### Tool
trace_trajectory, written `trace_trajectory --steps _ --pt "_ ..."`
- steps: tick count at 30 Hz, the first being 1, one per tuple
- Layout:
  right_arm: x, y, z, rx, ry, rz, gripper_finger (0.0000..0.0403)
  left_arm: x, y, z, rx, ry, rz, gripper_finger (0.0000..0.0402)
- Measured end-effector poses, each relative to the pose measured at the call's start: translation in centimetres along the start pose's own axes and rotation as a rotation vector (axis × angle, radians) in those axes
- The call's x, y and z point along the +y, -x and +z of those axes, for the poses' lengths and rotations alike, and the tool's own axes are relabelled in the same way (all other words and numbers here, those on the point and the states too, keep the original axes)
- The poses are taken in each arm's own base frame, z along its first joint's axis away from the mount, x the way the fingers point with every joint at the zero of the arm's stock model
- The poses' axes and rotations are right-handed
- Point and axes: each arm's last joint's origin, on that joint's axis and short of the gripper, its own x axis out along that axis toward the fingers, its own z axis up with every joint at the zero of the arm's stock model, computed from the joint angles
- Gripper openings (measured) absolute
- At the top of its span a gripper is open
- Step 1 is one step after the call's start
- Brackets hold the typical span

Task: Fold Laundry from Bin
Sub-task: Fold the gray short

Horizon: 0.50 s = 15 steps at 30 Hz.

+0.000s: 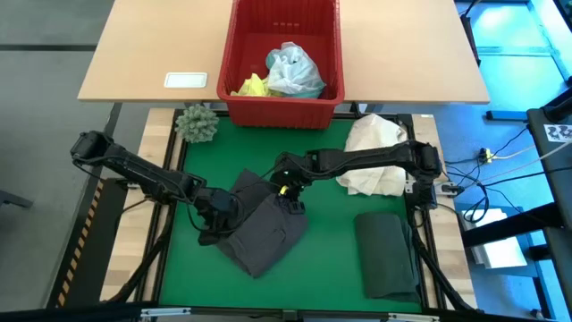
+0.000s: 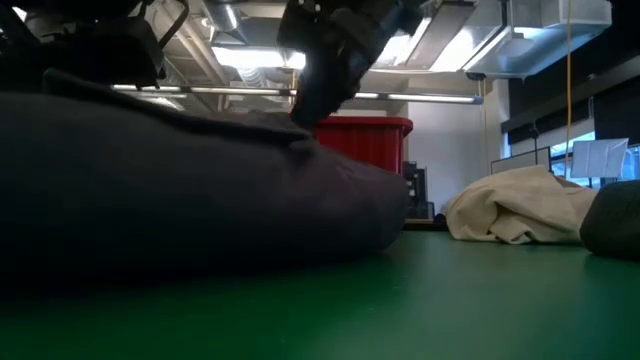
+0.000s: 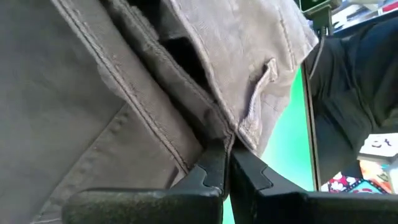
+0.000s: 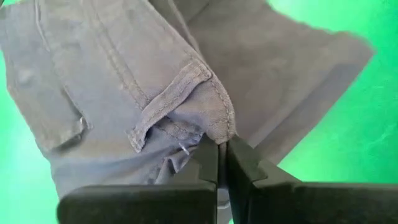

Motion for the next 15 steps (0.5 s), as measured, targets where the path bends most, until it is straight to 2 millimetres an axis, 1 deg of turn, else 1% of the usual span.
trace_trajectory --steps 5,8,13,15 --pt "0.3 2.3 0.8 -0.049 -0.020 -0.045 0.0004 0.1 0.0 -0.2 0.014 0.006 0.025 0.0000" --pt "0.3 3.1 0.9 -0.058 -0.040 -0.082 0.0005 0.1 0.0 -0.2 0.008 0.004 0.032 0.0000" --pt "0.3 3.1 0.7 -0.036 -0.058 -0.110 0.0004 0.1 0.0 -0.2 0.003 0.005 0.046 0.0000" --pt "0.1 2.8 0.7 -0.039 -0.071 -0.132 0.0004 0.1 0.0 -0.2 0.008 0.007 0.044 0.0000"
